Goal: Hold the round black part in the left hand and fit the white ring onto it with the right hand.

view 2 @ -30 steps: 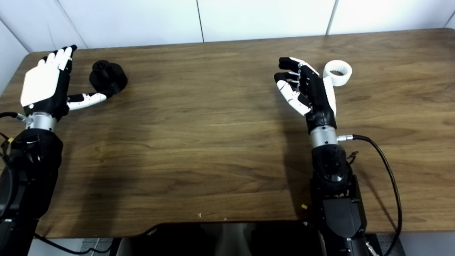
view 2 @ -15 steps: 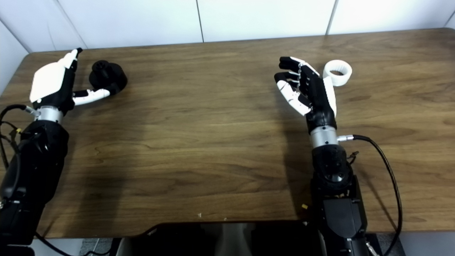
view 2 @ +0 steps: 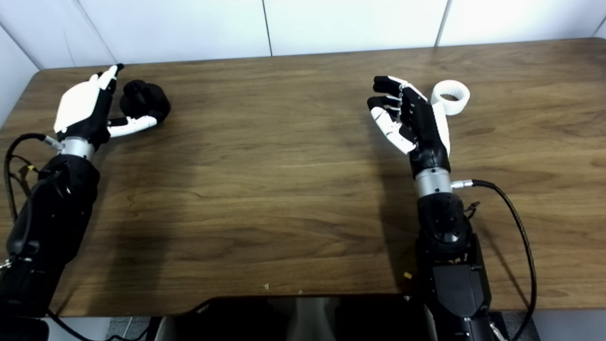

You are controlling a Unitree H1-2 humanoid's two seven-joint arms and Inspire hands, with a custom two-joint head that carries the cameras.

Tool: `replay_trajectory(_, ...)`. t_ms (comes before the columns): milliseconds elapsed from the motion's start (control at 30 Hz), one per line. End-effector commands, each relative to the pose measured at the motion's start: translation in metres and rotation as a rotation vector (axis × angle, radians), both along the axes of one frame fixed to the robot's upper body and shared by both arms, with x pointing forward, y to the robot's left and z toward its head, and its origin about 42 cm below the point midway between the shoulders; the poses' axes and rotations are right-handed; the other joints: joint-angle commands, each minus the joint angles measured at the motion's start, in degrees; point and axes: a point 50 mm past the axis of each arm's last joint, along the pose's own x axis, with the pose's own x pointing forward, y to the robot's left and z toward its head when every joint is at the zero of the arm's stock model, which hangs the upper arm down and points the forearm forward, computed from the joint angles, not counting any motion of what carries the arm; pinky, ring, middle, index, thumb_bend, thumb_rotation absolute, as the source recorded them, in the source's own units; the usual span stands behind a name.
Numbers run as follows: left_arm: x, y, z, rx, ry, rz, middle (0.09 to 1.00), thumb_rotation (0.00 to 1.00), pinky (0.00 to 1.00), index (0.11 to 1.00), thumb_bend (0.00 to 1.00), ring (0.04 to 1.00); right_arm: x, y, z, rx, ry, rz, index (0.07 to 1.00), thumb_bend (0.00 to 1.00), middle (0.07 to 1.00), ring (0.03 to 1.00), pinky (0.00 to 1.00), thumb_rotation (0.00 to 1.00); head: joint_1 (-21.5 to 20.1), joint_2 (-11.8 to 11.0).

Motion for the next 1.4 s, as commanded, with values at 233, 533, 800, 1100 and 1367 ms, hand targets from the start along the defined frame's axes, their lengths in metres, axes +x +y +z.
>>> replay_trajectory(233, 0.02, -0.015, 0.034, 0.033, -0.066, -0.022, 0.914, 0.59, 1.0, 0.889, 1.0, 0.969, 0.005, -0.001, 0.025, 0.013, -0.091, 0.021, 0.746, 0.54, 0.761, 0.725, 0.66, 0.46, -0.35, 0.33)
replay_trajectory(533, 0.024, -0.017, 0.029, 0.038, -0.047, -0.017, 0.82, 0.48, 1.0, 0.786, 0.97, 0.903, 0.007, -0.006, 0.028, 0.003, -0.1, 0.011, 0.744, 0.53, 0.762, 0.708, 0.65, 0.46, -0.39, 0.65)
replay_trajectory(800, 0.023, -0.015, 0.027, 0.021, -0.05, -0.002, 0.761, 0.36, 1.0, 0.719, 0.92, 0.832, 0.008, -0.009, 0.029, -0.001, -0.103, 0.011, 0.747, 0.54, 0.767, 0.718, 0.67, 0.46, -0.29, 0.63)
replay_trajectory(1100, 0.022, -0.012, 0.026, 0.068, -0.041, 0.016, 0.738, 0.23, 1.0, 0.726, 0.87, 0.819, 0.008, -0.012, 0.03, 0.011, -0.097, 0.017, 0.749, 0.54, 0.772, 0.73, 0.69, 0.46, 0.18, 0.71)
replay_trajectory(1367, 0.019, -0.009, 0.022, 0.122, -0.013, 0.027, 0.745, 0.08, 1.0, 0.739, 0.85, 0.819, 0.008, -0.012, 0.03, 0.009, -0.102, 0.014, 0.742, 0.56, 0.766, 0.724, 0.68, 0.46, 0.44, 0.97)
